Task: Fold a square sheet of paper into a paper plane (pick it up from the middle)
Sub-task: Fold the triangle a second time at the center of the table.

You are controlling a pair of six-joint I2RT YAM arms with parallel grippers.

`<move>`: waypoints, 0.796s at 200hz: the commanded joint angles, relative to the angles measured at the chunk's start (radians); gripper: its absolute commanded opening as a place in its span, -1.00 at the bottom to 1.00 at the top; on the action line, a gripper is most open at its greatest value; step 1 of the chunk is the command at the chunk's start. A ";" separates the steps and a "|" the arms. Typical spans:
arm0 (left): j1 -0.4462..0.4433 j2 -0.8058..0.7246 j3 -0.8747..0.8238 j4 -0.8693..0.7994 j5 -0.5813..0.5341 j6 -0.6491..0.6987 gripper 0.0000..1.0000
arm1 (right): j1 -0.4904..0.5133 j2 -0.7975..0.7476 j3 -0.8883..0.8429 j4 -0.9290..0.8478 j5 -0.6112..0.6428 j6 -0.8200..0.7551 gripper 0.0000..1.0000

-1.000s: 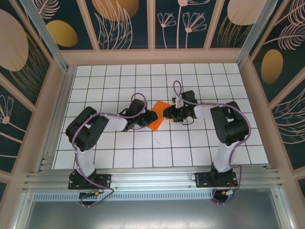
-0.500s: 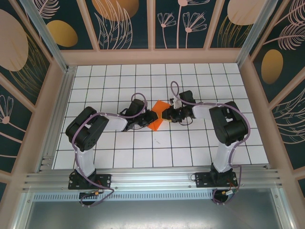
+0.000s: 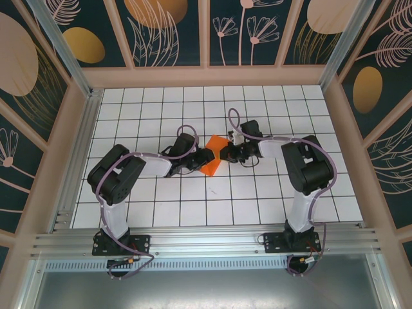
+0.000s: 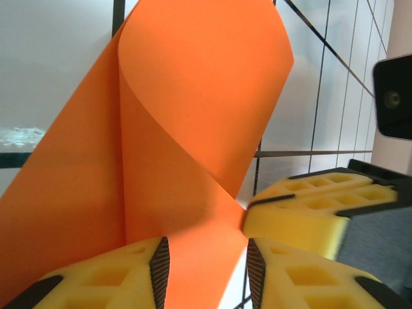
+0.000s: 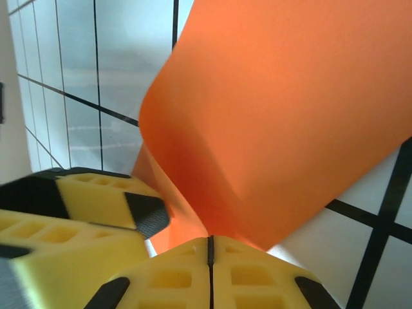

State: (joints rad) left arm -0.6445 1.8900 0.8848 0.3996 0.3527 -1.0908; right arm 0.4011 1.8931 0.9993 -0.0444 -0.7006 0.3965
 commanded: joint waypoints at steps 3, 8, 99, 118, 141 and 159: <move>-0.003 -0.056 -0.007 -0.053 -0.040 0.031 -0.18 | 0.007 0.021 0.030 -0.035 0.025 -0.046 -0.88; -0.003 -0.056 -0.009 -0.062 -0.046 0.034 -0.17 | 0.008 0.021 0.033 -0.037 0.029 -0.048 -0.88; -0.003 -0.018 0.020 -0.240 -0.084 0.145 -0.33 | 0.018 0.048 0.101 -0.098 0.070 -0.110 -0.88; -0.004 -0.008 0.034 -0.275 -0.089 0.173 -0.42 | 0.018 0.054 0.115 -0.109 0.083 -0.117 -0.88; -0.003 0.005 0.049 -0.310 -0.093 0.202 -0.50 | 0.019 0.063 0.133 -0.118 0.096 -0.124 -0.88; -0.004 0.014 0.064 -0.332 -0.093 0.220 -0.53 | 0.019 0.069 0.143 -0.122 0.101 -0.128 -0.88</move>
State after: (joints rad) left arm -0.6445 1.8675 0.9226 0.1562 0.2779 -0.9302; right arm 0.4133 1.9408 1.1042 -0.1398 -0.6209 0.2993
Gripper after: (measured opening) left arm 0.248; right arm 0.062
